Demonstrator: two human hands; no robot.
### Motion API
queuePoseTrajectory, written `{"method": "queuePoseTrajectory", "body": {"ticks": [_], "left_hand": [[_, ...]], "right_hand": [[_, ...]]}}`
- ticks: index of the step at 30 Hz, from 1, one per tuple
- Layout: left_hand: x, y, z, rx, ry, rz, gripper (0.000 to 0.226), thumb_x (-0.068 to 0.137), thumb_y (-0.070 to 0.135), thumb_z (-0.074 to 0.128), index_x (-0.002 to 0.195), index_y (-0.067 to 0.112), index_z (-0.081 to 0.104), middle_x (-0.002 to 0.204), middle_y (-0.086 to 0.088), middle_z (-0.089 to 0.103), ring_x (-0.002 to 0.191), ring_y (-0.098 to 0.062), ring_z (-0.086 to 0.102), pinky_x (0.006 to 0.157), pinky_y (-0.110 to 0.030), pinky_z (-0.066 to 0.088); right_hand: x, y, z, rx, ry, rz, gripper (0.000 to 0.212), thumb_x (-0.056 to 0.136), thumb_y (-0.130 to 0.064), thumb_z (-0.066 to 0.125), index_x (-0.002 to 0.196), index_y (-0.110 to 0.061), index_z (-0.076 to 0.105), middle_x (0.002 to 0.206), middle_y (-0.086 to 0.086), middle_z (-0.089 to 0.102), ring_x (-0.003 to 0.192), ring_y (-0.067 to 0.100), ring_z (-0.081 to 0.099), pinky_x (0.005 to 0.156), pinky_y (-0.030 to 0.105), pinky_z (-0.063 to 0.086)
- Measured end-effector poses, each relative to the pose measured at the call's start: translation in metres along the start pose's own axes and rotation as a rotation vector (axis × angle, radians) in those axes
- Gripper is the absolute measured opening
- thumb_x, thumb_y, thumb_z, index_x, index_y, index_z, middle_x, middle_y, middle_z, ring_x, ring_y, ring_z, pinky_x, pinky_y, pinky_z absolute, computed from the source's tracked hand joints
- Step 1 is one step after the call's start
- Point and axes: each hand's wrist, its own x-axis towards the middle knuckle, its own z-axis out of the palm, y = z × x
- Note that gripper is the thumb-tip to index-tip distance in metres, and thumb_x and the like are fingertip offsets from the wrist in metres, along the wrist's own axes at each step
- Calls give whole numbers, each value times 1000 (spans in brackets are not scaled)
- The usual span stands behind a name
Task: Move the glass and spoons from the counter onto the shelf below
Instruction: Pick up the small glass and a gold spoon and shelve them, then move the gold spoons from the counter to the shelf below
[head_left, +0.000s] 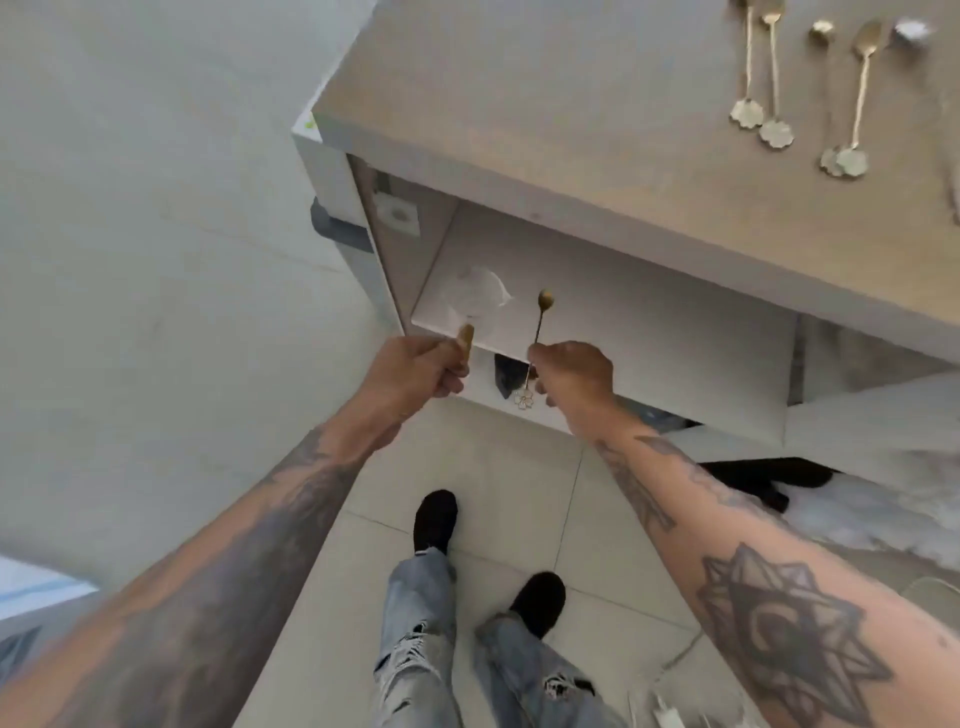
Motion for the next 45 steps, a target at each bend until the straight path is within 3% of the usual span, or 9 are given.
{"method": "queuePoseTrajectory", "body": {"ticks": [4, 9, 16, 21, 25, 29, 33, 41, 45], "left_hand": [[67, -4, 1, 39, 10, 21, 22, 94, 22, 64, 83, 4, 73, 73, -6, 68, 59, -14, 61, 66, -27, 51], [131, 8, 17, 58, 34, 9, 36, 91, 27, 69, 103, -7, 73, 73, -8, 65, 58, -16, 60, 65, -27, 52], [188, 8, 24, 60, 53, -2, 35, 93, 26, 66, 109, -5, 73, 64, -3, 59, 49, -13, 54, 49, -21, 44], [200, 0, 21, 68, 41, -54, 30, 94, 27, 63, 70, 9, 68, 58, 0, 56, 36, -7, 49, 40, -18, 34], [199, 0, 20, 87, 38, -55, 33, 94, 30, 64, 65, 14, 63, 60, 0, 59, 42, -8, 52, 42, -18, 37], [186, 8, 20, 11, 0, -92, 34, 97, 28, 59, 66, 15, 56, 72, -6, 52, 56, -14, 43, 51, -22, 33], [162, 13, 18, 45, 75, -150, 32, 98, 39, 54, 81, 13, 60, 84, -11, 52, 71, -23, 49, 55, -24, 41], [16, 17, -3, 154, 112, -170, 22, 97, 19, 56, 103, 6, 73, 88, -4, 76, 70, -24, 66, 70, -34, 53], [-80, 34, 4, 154, 171, -107, 24, 93, 3, 61, 78, 7, 79, 67, -11, 77, 64, -31, 71, 65, -32, 54]], "right_hand": [[63, 2, 26, 27, 78, 45, 31, 82, -27, 63, 65, -3, 70, 79, 20, 77, 78, 37, 74, 81, 48, 61], [127, -14, 42, 53, 159, 68, 28, 84, -28, 63, 61, -12, 63, 56, 2, 66, 39, 12, 55, 44, 22, 49], [176, -34, 64, 71, 188, 8, 36, 82, -29, 62, 95, 1, 76, 91, 15, 78, 87, 30, 76, 80, 42, 64], [192, -38, 61, 85, 235, 32, 26, 75, -29, 61, 75, -4, 71, 86, 16, 78, 83, 31, 77, 77, 43, 65], [193, -38, 60, 111, 243, 52, 21, 74, -24, 65, 65, -5, 65, 69, 14, 76, 69, 29, 78, 69, 43, 65], [190, -37, 57, 172, 237, 77, 27, 78, -16, 64, 53, -7, 59, 36, 4, 61, 41, 21, 68, 57, 41, 66], [167, -27, 45, 251, 208, 92, 31, 84, -15, 62, 54, -8, 62, 66, 18, 74, 47, 25, 64, 63, 37, 65], [25, 10, -39, 511, 57, 263, 19, 92, -23, 66, 75, -15, 65, 66, 4, 66, 53, 17, 62, 51, 29, 56], [-48, 19, -111, 477, -22, 380, 23, 93, -26, 63, 79, -8, 67, 68, 9, 67, 60, 23, 65, 61, 32, 57]]}}
